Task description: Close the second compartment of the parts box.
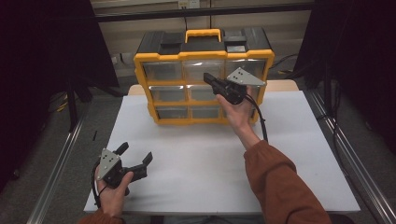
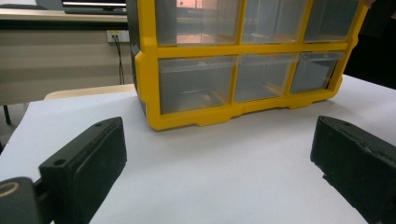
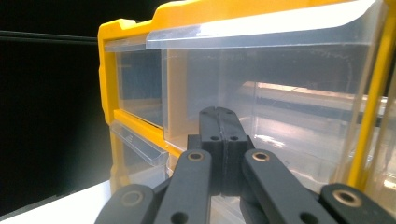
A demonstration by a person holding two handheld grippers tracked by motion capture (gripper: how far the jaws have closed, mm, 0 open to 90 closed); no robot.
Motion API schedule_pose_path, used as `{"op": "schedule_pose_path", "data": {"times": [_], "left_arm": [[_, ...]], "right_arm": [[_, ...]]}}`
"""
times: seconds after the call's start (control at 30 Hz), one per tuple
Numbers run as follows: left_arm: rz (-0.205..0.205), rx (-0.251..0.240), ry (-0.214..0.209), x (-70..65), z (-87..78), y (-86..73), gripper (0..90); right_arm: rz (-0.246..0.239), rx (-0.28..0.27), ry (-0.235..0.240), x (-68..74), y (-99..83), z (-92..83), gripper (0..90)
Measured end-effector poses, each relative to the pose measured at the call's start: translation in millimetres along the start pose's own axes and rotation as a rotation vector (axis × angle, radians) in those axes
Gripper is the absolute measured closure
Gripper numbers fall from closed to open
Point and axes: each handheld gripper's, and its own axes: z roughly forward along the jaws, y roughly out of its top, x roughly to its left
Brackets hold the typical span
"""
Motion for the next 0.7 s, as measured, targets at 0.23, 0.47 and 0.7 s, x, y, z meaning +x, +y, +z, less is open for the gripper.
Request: {"op": "schedule_pose_path", "data": {"times": [0.23, 0.47, 0.7], "left_arm": [[-0.006, 0.003, 0.009, -0.3, 0.1, -0.3, 3.7], [0.002, 0.004, 0.011, -0.2, 0.7, -0.1, 3.7], [-0.006, 0.011, 0.007, -0.1, 3.9, 0.0, 3.7]], "right_arm": [[-0.002, 0.008, -0.009, -1.9, 1.3, 3.8, 90.0], [-0.003, 0.018, -0.026, -3.3, 2.1, 6.8, 90.0], [0.0, 0.033, -0.044, -4.5, 1.5, 8.5, 90.0]]}}
